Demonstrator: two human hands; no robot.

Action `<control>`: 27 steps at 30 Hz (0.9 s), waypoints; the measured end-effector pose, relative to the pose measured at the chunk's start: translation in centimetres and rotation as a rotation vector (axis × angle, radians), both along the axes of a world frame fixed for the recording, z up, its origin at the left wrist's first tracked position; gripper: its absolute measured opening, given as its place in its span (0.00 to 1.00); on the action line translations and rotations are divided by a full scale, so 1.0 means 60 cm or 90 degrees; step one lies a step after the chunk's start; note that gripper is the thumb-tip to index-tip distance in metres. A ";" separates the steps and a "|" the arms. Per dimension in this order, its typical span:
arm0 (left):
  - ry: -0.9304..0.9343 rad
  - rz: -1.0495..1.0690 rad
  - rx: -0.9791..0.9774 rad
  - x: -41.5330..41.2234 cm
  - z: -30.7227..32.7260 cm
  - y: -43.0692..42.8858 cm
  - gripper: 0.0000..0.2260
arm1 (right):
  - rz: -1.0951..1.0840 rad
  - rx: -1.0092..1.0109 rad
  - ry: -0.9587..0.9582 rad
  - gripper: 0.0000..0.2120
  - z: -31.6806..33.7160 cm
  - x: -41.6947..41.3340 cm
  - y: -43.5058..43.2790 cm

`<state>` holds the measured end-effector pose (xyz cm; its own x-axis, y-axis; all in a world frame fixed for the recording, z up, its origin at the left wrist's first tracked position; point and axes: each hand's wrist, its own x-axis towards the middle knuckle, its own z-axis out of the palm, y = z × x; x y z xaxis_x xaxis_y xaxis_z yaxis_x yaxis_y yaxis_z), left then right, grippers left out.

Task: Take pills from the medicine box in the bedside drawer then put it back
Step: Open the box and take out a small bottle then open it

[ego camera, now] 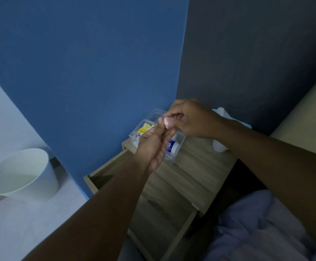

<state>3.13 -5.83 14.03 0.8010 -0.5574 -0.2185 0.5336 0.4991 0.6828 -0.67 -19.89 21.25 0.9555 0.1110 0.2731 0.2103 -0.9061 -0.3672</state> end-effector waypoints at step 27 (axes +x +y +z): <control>0.072 -0.051 -0.082 -0.036 -0.014 -0.011 0.20 | -0.108 0.006 0.097 0.17 0.008 -0.052 -0.003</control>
<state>1.00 -6.49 13.17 0.7269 -0.6479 -0.2277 0.6454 0.5313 0.5488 -3.80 -20.10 21.74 0.9906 -0.0570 0.1243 -0.0038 -0.9201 -0.3917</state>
